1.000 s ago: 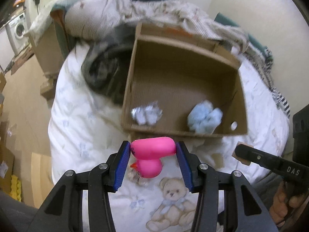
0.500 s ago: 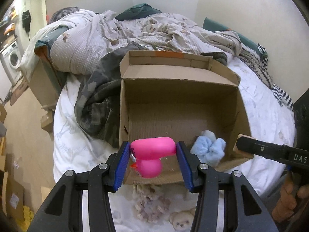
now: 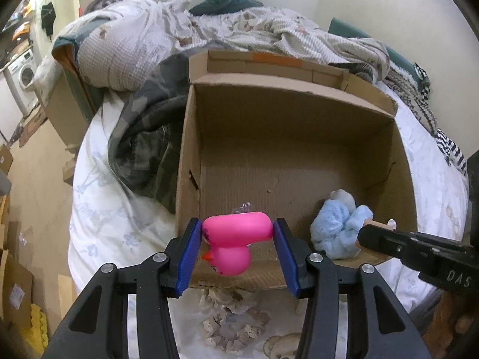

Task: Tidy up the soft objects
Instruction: 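Lower both held items into the box and open both tools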

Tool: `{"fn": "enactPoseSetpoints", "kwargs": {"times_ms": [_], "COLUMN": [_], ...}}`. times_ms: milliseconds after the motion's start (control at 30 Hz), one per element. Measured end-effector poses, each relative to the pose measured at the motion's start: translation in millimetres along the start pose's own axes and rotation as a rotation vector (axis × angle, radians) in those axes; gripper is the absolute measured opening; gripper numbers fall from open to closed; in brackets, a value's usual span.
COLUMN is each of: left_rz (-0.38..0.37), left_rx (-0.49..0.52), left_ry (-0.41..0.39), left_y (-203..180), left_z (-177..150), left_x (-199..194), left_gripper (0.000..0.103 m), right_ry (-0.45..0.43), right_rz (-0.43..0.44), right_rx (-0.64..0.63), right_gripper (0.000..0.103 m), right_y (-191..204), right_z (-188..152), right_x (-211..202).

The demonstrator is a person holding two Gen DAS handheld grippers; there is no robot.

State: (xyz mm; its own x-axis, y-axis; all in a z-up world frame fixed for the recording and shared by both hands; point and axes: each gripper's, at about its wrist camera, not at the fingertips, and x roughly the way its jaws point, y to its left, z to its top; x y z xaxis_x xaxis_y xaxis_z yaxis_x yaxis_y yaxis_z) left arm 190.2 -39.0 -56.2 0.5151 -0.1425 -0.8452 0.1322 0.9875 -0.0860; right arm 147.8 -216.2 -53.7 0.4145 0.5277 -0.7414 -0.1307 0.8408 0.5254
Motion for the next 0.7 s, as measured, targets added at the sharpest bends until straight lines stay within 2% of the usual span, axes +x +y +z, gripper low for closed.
{"fn": "enactPoseSetpoints", "kwargs": {"times_ms": [133,700], "left_rz": [-0.011,0.013], "left_rx": [-0.010,0.035], "left_ry": [0.036,0.040], "left_y": [0,-9], "left_z": [0,-3], "left_x": [8,13], "left_gripper": [0.045,0.045], "right_ry": [0.015,0.005], "right_rz": [-0.011,-0.018], "right_rx": [-0.006,0.015], "right_gripper": [0.010,0.011], "right_y": [-2,-8], "right_z": [0,3], "right_x": [4,6]}}
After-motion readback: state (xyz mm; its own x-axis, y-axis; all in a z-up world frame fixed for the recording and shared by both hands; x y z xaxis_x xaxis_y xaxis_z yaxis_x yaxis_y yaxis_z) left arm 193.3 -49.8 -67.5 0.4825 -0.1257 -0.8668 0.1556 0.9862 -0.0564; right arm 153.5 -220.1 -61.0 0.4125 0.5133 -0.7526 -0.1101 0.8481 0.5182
